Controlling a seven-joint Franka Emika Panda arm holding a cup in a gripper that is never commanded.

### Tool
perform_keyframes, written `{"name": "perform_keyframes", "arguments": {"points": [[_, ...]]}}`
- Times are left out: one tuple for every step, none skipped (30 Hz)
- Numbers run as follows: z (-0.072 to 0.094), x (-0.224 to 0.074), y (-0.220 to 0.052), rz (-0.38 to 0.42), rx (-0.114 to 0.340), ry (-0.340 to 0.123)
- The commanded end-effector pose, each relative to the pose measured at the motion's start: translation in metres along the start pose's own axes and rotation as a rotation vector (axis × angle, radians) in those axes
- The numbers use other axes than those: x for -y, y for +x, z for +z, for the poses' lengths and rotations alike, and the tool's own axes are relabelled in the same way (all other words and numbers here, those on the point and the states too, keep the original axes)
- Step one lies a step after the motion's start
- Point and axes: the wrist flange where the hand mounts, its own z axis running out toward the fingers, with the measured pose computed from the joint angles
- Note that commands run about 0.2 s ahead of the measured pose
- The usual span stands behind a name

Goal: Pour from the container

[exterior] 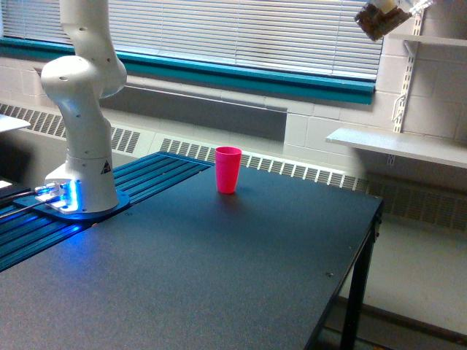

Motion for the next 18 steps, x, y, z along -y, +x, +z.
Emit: {"name": "perform_keyframes", "arguments": {"points": [[0.047,-0.022,-0.048,0.085,0.108,-0.092],[0.05,-0.019,-0.058,0.085,0.122,-0.091],[0.049,-0.012,-0.065,0.083,0.133,-0.082],[0.05,-0.006,-0.074,0.079,0.144,-0.081],[0.05,0.001,-0.083,0.071,0.154,-0.08],[0.049,0.005,-0.089,0.064,0.16,-0.078],[0.048,0.012,-0.097,0.058,0.166,-0.074],[0.048,0.017,-0.104,0.051,0.174,-0.071],[0.047,0.018,-0.108,0.053,0.176,-0.074],[0.047,0.019,-0.109,0.055,0.177,-0.076],[0.046,0.019,-0.111,0.058,0.176,-0.079],[0.046,0.02,-0.114,0.059,0.177,-0.082],[0.045,0.02,-0.116,0.06,0.177,-0.086],[0.045,0.02,-0.119,0.057,0.177,-0.092],[0.045,0.02,-0.122,0.058,0.178,-0.096],[0.044,0.02,-0.125,0.058,0.179,-0.099],[0.043,0.02,-0.129,0.056,0.178,-0.104],[0.042,0.021,-0.132,0.054,0.178,-0.107]]}}
